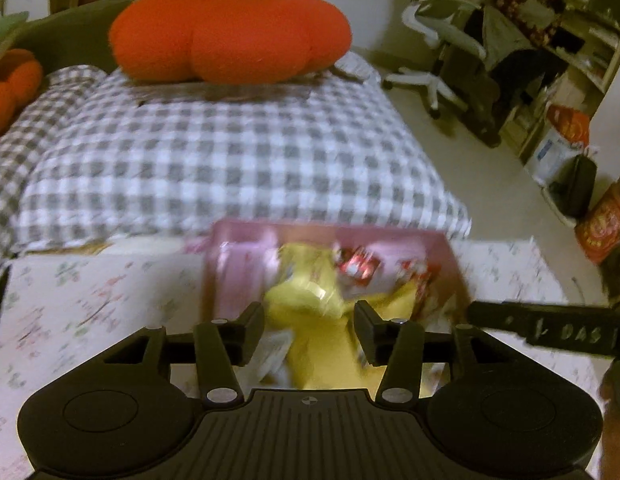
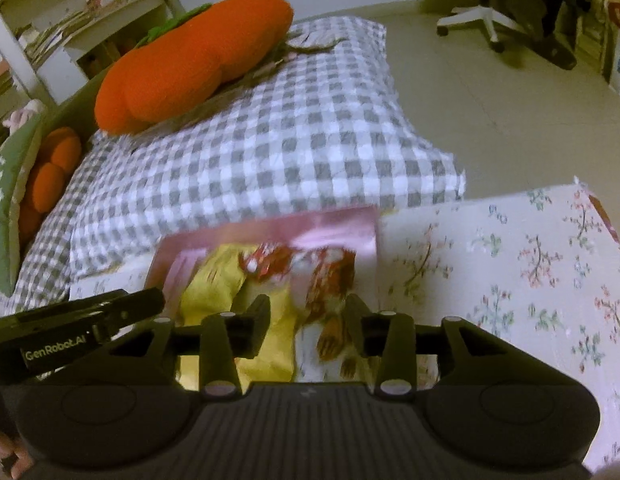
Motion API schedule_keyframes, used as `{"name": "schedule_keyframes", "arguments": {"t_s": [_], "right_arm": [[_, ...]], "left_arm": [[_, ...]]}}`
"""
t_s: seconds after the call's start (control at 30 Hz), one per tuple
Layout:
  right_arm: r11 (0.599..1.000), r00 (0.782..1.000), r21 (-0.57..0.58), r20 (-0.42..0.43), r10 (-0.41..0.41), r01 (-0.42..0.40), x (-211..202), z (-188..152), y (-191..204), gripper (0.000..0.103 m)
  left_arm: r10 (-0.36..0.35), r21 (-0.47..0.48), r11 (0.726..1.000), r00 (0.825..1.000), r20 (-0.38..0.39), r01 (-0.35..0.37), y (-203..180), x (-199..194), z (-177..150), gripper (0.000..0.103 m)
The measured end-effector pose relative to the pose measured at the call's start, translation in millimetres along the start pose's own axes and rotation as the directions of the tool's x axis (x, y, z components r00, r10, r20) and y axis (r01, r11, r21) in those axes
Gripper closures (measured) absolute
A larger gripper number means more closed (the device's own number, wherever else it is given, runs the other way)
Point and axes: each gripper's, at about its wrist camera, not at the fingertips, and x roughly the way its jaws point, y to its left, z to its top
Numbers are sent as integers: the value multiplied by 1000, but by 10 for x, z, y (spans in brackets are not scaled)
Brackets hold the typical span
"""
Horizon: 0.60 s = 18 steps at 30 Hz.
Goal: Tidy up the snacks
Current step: 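Open left tool over the box while right tool releases its packet inside, then move left tool to beige printed bar while right tool approaches white green-text packet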
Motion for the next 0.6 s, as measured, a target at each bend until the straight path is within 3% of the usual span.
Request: {"name": "schedule_keyframes", "arguments": {"t_s": [0.3, 0.47, 0.6], "right_arm": [[998, 996, -61, -87, -24, 19, -142, -361, 151, 45], [998, 987, -53, -159, -36, 28, -159, -566, 192, 45], [996, 982, -88, -187, -22, 5, -211, -736, 258, 41]], "left_arm": [[89, 115, 990, 991, -100, -77, 147, -200, -598, 42], [131, 169, 980, 978, -161, -104, 186, -231, -906, 41], [120, 185, 979, 976, -183, -86, 169, -318, -1023, 37]]}}
